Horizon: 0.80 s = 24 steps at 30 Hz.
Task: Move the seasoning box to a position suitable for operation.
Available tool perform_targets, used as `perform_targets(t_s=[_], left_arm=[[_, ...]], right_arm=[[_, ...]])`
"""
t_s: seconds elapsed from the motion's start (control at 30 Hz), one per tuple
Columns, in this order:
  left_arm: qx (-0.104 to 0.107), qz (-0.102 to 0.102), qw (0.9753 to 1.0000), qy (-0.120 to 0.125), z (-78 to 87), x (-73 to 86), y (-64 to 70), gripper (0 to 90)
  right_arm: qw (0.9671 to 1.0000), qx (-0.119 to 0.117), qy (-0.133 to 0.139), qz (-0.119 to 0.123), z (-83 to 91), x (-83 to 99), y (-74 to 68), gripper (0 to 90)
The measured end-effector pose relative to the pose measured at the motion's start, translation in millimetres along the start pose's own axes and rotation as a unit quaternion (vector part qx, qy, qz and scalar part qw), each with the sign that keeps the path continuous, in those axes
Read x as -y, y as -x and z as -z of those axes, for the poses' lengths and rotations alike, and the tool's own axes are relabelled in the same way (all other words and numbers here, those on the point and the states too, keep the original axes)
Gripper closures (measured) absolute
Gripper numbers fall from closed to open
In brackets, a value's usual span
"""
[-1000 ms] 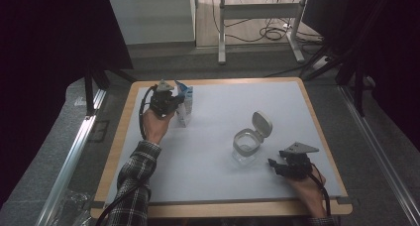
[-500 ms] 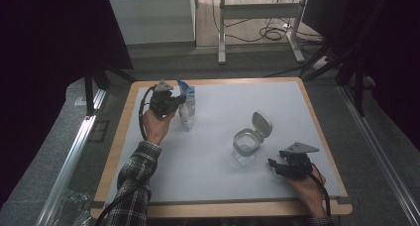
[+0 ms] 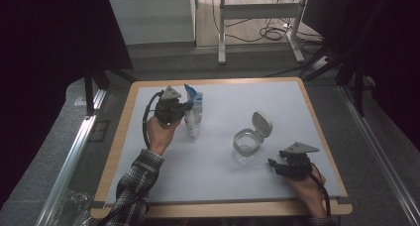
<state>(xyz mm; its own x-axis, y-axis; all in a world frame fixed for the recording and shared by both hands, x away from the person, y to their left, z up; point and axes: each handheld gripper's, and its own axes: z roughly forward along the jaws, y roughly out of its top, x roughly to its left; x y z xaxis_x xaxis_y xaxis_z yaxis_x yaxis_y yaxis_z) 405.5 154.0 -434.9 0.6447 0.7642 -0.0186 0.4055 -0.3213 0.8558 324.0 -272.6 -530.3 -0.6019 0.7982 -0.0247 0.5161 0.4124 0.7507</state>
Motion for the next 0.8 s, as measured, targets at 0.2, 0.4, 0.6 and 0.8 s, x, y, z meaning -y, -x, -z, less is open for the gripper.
perform_targets(t_s=[0.2,0.4,0.6,0.8], left_arm=[[0.011,-0.005,0.9999,0.005,14.9,5.6,18.7,90.0],[0.016,-0.01,0.9998,0.009,30.3,13.6,36.1,90.0],[0.015,-0.011,0.9997,0.012,40.8,26.7,52.4,90.0],[0.014,-0.016,0.9997,0.009,45.2,41.8,64.3,90.0]], right_arm=[[1.0,0.001,0.0,0.0,0.0,0.0,-0.3,42.1],[1.0,0.001,0.0,0.001,-0.1,0.0,-0.3,42.1],[1.0,0.001,0.0,0.001,-0.1,-0.1,-0.4,42.1],[1.0,0.002,-0.001,0.003,0.0,-0.1,-0.2,42.1]])
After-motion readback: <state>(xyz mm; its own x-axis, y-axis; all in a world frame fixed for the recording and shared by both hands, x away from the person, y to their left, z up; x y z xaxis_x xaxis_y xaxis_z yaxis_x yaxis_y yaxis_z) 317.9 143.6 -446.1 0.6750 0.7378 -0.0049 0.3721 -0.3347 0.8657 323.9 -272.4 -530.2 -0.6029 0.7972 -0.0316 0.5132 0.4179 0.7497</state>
